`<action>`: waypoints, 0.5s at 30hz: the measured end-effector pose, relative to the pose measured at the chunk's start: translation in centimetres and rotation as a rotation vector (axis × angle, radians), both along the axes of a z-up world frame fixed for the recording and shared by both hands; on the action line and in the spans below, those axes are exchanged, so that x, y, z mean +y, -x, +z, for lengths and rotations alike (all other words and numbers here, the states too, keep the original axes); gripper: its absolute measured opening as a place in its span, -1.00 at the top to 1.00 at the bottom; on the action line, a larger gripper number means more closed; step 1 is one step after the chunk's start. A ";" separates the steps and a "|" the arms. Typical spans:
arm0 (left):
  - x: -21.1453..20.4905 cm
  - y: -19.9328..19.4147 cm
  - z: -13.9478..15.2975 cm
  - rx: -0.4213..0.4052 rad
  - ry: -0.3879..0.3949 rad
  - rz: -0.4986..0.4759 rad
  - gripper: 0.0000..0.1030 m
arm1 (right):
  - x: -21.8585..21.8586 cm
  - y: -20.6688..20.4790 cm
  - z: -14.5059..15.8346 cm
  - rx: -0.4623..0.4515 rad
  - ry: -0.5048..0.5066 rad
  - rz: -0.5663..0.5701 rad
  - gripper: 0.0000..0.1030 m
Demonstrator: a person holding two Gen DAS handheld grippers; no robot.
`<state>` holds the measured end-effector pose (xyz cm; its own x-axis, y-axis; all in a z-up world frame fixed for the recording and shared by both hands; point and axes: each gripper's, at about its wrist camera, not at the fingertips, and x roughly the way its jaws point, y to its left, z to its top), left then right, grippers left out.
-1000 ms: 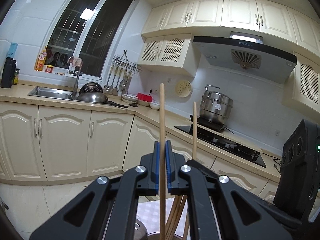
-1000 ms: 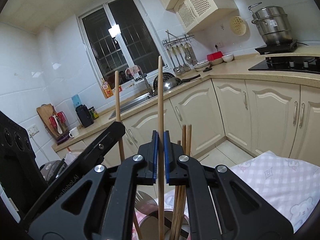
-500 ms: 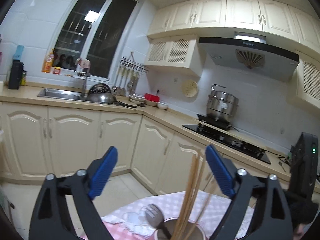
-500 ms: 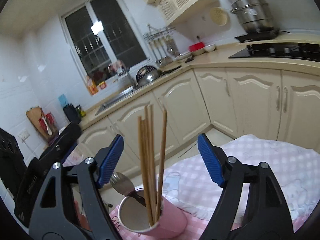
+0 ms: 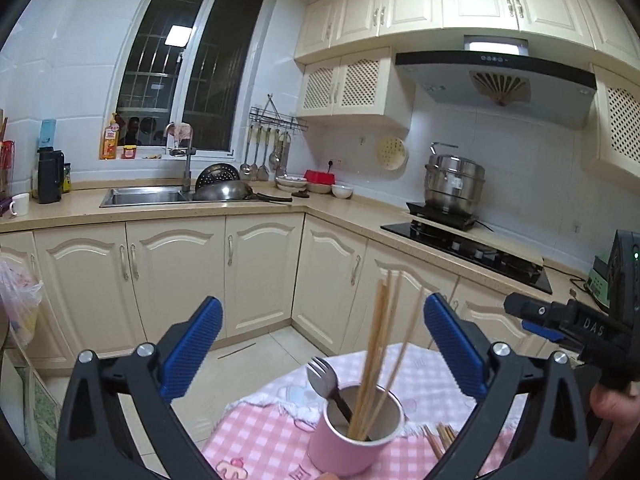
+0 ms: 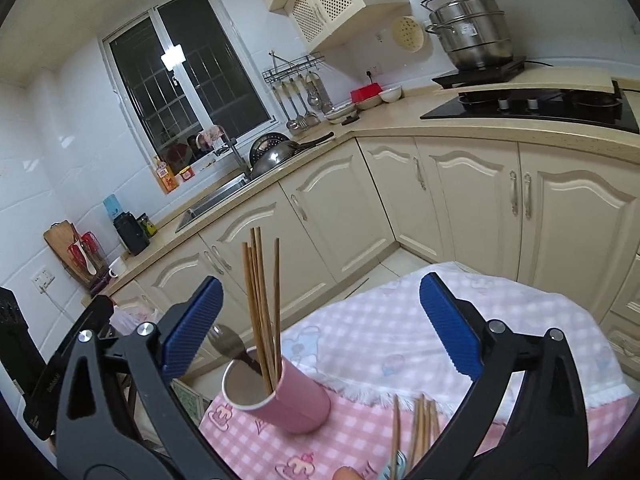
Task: Organize utensils
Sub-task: 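Lift both chopsticks upright into the pink cup and open both tools, then move both open tools down over the remaining chopsticks beside the blue knife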
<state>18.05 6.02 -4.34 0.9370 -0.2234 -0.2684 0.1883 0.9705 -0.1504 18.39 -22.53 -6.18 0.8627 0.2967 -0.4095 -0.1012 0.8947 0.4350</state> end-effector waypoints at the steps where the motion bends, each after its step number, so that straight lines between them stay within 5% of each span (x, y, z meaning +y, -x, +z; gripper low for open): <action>1: -0.2 0.3 0.1 0.000 -0.004 -0.005 -0.91 | -0.3 0.5 0.1 0.004 0.010 -0.003 -0.88; 15: -3.4 4.2 -0.9 0.052 -0.052 -0.069 -0.91 | -4.9 5.3 -1.3 0.103 0.069 -0.045 -0.88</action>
<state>13.84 2.64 -5.20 0.9043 -0.2718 -0.3292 0.2486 0.9622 -0.1113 13.06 -27.45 -7.51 0.8267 0.2270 -0.5148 -0.0186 0.9255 0.3782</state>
